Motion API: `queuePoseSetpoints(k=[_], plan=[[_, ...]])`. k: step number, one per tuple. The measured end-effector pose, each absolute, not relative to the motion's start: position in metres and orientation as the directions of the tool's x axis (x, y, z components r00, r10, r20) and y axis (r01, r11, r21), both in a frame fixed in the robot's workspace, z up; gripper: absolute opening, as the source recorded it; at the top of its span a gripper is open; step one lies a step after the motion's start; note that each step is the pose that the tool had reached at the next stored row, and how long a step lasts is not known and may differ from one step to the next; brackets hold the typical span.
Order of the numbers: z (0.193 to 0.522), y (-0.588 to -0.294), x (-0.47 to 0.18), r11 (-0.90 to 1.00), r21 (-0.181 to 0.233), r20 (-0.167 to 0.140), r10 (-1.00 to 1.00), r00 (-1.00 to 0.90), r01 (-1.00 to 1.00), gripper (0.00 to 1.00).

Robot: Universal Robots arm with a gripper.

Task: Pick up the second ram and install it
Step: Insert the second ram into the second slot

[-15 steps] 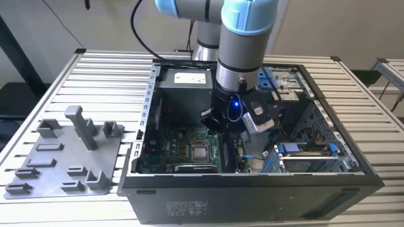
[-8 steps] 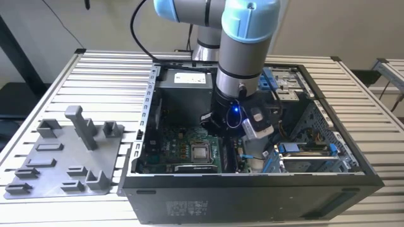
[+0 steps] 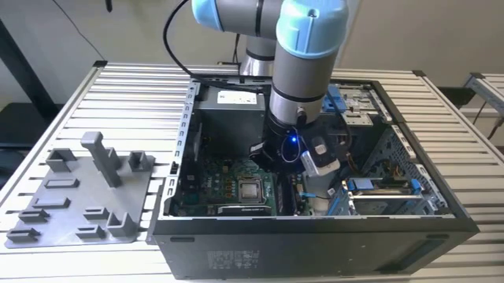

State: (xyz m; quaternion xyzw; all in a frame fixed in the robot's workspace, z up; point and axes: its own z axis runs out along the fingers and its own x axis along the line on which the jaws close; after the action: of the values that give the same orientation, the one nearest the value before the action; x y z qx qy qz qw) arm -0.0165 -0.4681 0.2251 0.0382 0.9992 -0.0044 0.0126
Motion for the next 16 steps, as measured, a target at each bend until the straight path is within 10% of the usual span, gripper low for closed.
queuePoseSetpoints(k=[16], plan=[[0.2230,-0.4681,-0.0139,0.997,-0.008,-0.025,0.079,-0.997,0.079,0.14]])
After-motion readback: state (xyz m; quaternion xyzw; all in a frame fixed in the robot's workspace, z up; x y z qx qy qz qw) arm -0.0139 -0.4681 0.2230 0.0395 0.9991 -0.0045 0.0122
